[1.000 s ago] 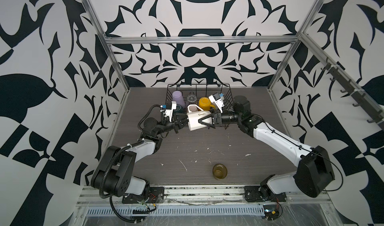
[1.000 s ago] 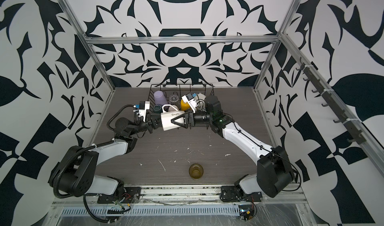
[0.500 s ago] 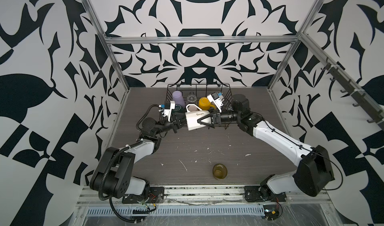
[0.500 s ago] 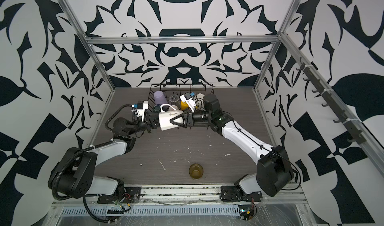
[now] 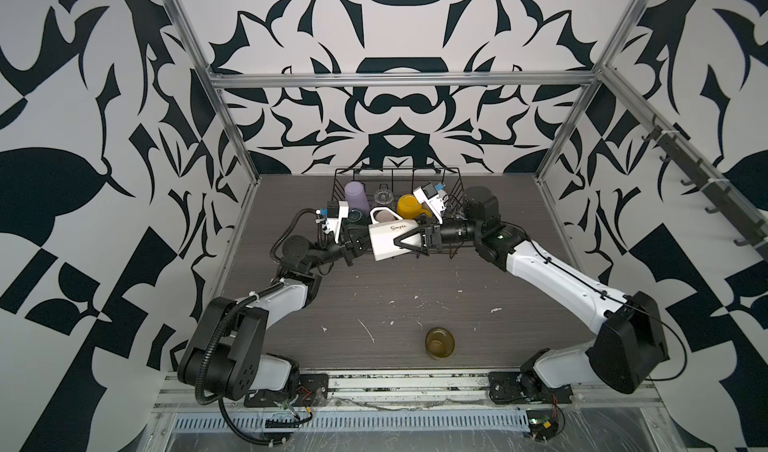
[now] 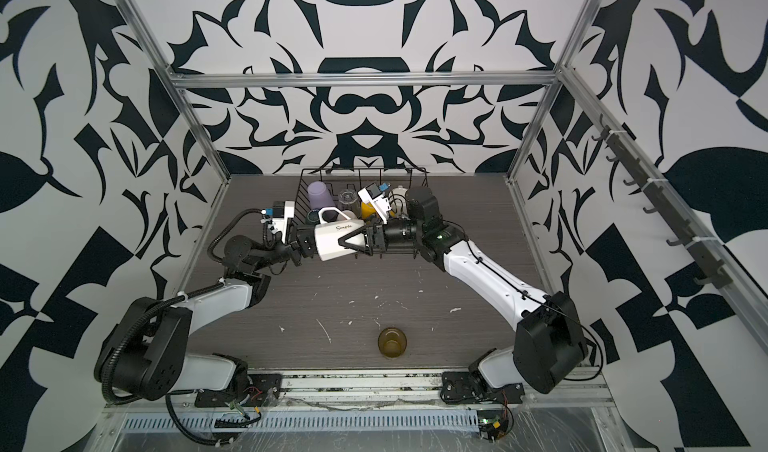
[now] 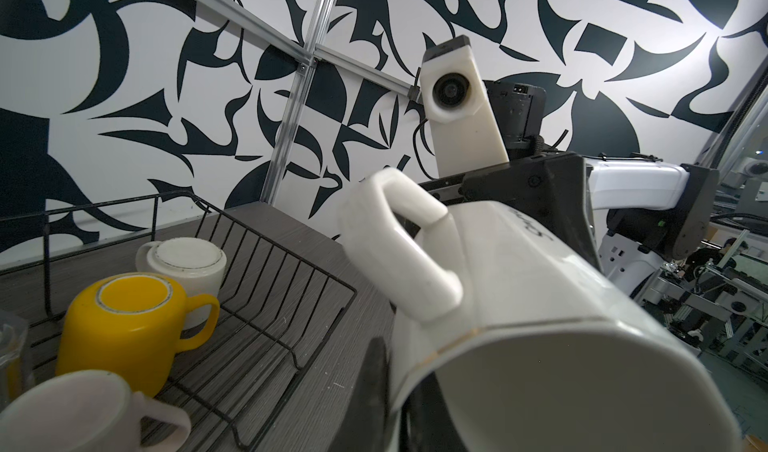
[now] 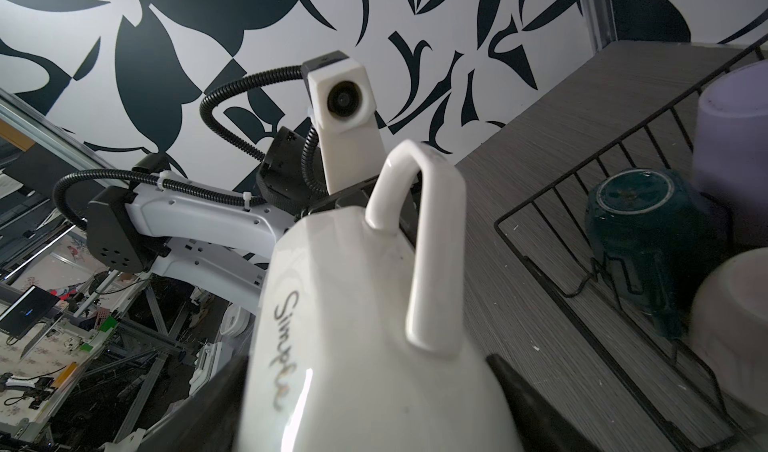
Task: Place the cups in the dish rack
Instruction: 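Hold the white mug with both grippers above the rack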
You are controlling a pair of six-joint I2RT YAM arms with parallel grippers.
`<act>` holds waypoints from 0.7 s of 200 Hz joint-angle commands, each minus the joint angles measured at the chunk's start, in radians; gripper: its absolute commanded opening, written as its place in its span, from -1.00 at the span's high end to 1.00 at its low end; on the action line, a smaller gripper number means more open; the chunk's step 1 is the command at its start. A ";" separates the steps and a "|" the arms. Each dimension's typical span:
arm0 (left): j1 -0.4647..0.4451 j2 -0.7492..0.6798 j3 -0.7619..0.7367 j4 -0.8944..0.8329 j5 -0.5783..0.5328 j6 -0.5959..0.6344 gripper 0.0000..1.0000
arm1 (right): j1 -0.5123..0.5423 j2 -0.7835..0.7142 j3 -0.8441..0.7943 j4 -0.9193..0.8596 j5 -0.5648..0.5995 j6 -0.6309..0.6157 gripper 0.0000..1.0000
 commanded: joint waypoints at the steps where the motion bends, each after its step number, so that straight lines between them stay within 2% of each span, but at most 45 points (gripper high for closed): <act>1: -0.003 -0.048 0.032 0.084 -0.045 -0.024 0.94 | 0.025 -0.010 0.027 -0.005 0.056 -0.013 1.00; 22: 0.000 -0.053 0.030 0.073 -0.046 -0.022 0.84 | 0.024 -0.012 0.026 0.001 0.065 -0.007 1.00; 44: 0.004 -0.059 0.026 0.060 -0.060 -0.020 0.55 | 0.024 -0.024 0.024 0.021 0.081 0.009 1.00; 72: 0.008 -0.063 0.023 0.057 -0.073 -0.018 0.31 | 0.025 -0.028 0.041 0.027 0.110 0.037 1.00; 140: 0.012 -0.083 0.013 0.047 -0.083 -0.008 0.06 | 0.024 -0.043 0.055 0.029 0.154 0.062 1.00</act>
